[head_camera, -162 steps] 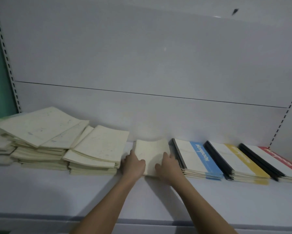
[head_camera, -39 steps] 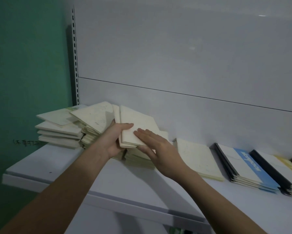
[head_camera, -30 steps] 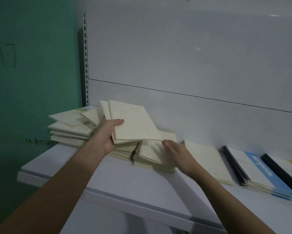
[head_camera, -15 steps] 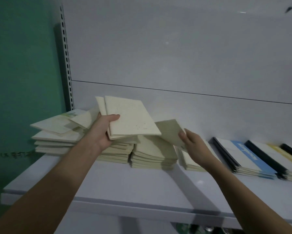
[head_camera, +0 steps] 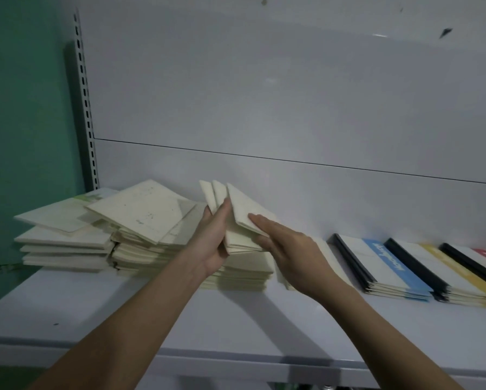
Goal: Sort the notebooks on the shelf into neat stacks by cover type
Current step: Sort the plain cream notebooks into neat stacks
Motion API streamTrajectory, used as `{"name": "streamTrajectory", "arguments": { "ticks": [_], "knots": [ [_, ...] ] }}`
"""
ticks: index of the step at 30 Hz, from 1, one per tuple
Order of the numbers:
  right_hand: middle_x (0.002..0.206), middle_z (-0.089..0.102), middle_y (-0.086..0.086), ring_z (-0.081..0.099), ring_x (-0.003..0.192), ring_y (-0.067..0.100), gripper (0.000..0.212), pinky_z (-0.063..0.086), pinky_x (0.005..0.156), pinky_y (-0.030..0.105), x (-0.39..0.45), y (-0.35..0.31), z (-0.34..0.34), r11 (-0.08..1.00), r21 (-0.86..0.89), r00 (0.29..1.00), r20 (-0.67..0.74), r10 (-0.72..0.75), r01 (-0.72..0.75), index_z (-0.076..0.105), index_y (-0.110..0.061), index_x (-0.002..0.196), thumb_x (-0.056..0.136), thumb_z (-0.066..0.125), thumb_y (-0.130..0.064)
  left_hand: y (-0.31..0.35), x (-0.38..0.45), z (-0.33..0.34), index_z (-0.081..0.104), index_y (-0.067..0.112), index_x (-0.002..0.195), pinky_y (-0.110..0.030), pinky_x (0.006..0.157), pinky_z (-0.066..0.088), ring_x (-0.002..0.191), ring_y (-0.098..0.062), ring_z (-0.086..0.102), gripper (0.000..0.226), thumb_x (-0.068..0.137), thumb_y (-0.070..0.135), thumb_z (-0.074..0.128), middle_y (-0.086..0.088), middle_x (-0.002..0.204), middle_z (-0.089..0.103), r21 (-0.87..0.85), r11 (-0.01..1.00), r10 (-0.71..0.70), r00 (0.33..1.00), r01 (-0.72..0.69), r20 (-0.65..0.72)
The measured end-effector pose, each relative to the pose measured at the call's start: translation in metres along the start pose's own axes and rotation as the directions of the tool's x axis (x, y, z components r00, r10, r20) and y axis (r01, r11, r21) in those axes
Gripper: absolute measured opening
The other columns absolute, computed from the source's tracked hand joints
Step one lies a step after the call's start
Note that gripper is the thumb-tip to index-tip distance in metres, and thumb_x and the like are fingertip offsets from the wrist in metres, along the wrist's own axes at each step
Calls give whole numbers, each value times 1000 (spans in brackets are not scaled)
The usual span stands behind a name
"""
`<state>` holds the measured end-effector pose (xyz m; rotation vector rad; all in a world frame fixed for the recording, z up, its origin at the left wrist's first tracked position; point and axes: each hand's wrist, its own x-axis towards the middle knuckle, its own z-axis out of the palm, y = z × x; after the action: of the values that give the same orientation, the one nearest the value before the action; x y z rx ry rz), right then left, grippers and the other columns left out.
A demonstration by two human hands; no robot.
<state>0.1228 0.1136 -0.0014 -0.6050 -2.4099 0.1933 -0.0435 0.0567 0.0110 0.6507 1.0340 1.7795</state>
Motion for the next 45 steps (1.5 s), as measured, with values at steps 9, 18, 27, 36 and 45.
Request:
{"name": "streamTrajectory", "arguments": {
  "ticks": [9, 18, 27, 36, 45],
  "knots": [
    [146, 43, -9, 44, 130, 9, 52, 37, 112, 38, -20, 60, -26, 741, 481, 861, 64, 504, -469, 41, -24, 145, 98, 50, -43, -37, 9, 32, 45, 15, 133, -31, 59, 55, 102, -29, 67, 53, 83, 9, 64, -15, 126, 63, 27, 997, -64, 992, 67, -111],
    [87, 42, 14, 40, 62, 18, 12, 30, 42, 18, -40, 139, -46, 478, 541, 665, 218, 715, -692, 55, 3, 98, 87, 50, 1, -86, 41, 96, 58, -2, 121, -26, 64, 57, 83, -21, 66, 29, 92, 1, 61, -12, 100, 69, 330, 931, -125, 986, 154, -106],
    [142, 47, 8, 48, 124, 26, 52, 39, 89, 28, -33, 171, -20, 738, 115, 724, 340, 600, -665, 38, -10, 144, 95, 49, -21, -124, 74, 100, 52, 7, 106, -32, 85, 46, 108, -31, 60, 16, 95, 17, 47, -18, 118, 61, 674, 689, -124, 960, 264, -250],
    [146, 44, 9, 45, 129, 27, 52, 37, 101, 32, -28, 180, -11, 769, 55, 737, 336, 587, -637, 35, -9, 146, 96, 46, -17, -116, 74, 103, 50, 13, 129, -36, 100, 47, 113, -22, 59, 35, 97, 26, 47, -6, 127, 60, 653, 730, -114, 977, 205, -179],
    [113, 66, -6, 64, 99, 12, 28, 48, 80, 26, -5, 132, -35, 846, 322, 901, 67, 428, -426, 62, -24, 118, 95, 47, -19, -48, 47, 85, 56, 10, 134, -33, 99, 48, 114, -20, 56, 37, 98, 17, 52, -4, 131, 57, 731, 679, 129, 991, -67, -29]
  ]
}}
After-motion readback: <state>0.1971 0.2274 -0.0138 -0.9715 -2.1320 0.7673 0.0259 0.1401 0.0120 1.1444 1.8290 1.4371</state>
